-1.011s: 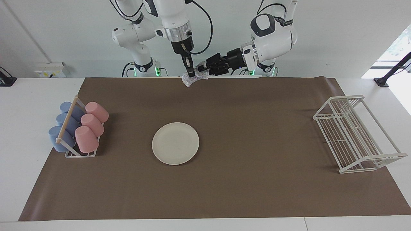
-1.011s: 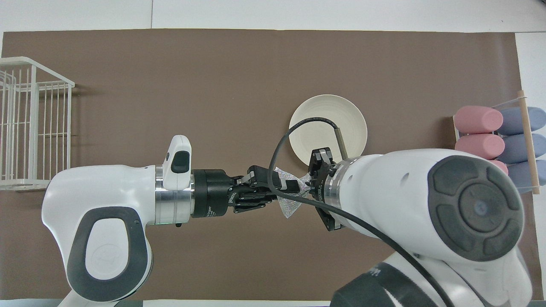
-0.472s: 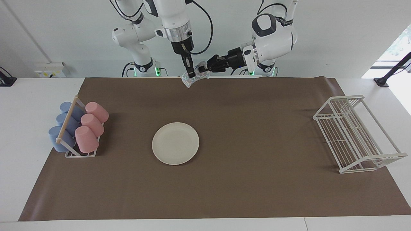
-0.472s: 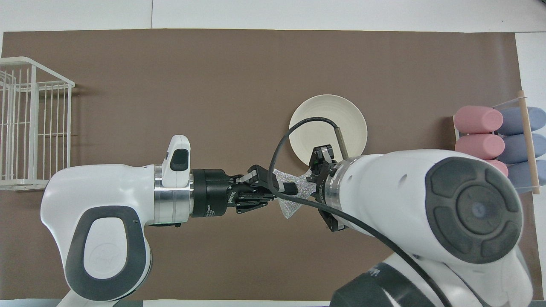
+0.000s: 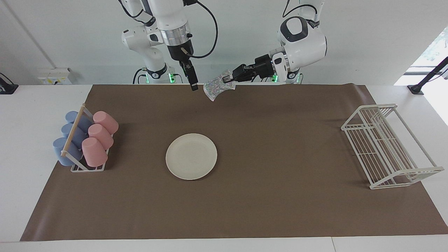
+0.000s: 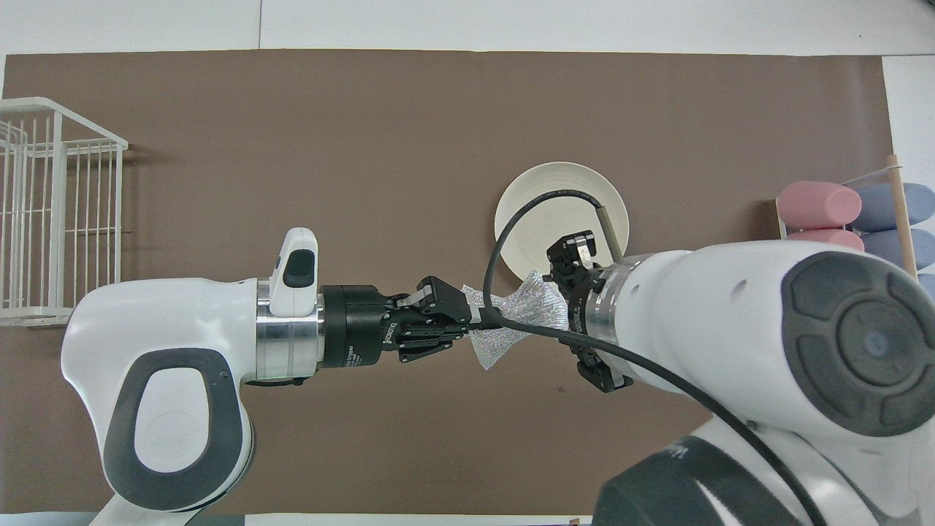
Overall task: Wipe plate with sponge
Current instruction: 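Carry the cloth to the basket with the left gripper while the right gripper withdraws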
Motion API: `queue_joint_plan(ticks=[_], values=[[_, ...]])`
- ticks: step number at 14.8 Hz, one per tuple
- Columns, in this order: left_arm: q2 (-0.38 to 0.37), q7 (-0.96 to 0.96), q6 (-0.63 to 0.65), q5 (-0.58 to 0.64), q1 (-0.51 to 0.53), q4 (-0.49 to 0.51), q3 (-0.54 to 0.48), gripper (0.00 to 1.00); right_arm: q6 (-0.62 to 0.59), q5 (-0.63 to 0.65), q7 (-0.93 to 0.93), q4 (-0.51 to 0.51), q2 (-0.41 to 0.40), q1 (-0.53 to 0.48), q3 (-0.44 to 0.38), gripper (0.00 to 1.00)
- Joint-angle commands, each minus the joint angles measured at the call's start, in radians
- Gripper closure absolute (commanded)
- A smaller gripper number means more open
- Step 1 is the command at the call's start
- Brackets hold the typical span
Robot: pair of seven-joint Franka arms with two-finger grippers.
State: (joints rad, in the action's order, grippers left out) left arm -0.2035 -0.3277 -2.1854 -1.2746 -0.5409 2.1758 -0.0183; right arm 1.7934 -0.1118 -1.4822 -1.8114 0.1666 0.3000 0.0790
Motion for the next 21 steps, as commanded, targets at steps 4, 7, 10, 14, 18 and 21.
queue_joint_plan(ticks=[4,7,10,14,18,21], values=[[0.010,-0.056,0.051,0.194,0.148,-0.010,0.003,1.00,-0.138,0.006,0.628,0.006,0.027,-0.229,-0.030,0.00],[0.010,-0.034,0.183,0.251,0.284,-0.019,0.004,1.00,-0.129,0.006,0.935,-0.008,0.027,-0.327,-0.044,0.00],[0.009,0.050,0.312,0.256,0.373,-0.033,0.003,1.00,-0.082,0.012,1.126,-0.051,0.043,-0.338,-0.044,0.00],[0.003,0.172,0.478,0.334,0.455,-0.034,0.003,1.00,0.004,0.032,1.506,-0.068,0.012,-0.429,-0.044,0.00],[0.007,0.251,0.550,0.495,0.470,-0.059,0.001,1.00,-0.072,0.133,1.623,0.129,-0.125,-0.449,-0.041,0.00],[0.016,0.318,0.564,0.693,0.472,-0.083,0.000,1.00,-0.167,0.142,1.613,0.230,-0.190,-0.412,-0.053,0.00]])
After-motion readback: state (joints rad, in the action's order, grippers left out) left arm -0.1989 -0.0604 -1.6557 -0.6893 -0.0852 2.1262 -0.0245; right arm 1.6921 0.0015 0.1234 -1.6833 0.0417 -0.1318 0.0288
